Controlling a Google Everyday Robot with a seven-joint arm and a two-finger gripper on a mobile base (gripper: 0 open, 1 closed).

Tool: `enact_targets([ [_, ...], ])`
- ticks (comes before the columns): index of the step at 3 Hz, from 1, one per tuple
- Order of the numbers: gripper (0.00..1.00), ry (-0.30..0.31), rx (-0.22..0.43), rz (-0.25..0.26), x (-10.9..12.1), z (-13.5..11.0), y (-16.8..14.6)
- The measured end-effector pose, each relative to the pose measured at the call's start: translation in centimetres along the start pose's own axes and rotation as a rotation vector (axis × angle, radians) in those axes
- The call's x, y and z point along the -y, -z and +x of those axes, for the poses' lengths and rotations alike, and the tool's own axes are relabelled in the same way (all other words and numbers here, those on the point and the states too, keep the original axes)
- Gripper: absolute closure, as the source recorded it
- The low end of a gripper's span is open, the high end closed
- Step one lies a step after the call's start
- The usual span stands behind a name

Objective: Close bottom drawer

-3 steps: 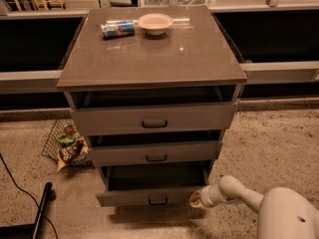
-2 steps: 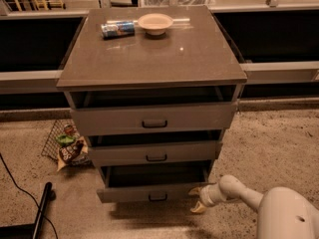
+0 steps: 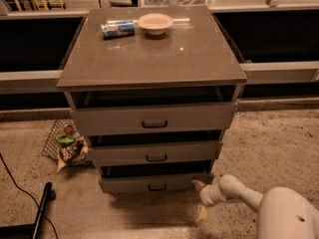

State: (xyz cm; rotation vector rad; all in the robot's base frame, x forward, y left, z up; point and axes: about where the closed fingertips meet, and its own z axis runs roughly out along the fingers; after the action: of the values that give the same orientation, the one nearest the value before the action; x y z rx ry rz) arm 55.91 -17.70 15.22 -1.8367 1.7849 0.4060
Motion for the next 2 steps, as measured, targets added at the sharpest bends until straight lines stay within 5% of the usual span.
enact_targets([
  [2, 0.00, -0.012, -0.008, 0.008, 1.8, 0.2, -0.5],
])
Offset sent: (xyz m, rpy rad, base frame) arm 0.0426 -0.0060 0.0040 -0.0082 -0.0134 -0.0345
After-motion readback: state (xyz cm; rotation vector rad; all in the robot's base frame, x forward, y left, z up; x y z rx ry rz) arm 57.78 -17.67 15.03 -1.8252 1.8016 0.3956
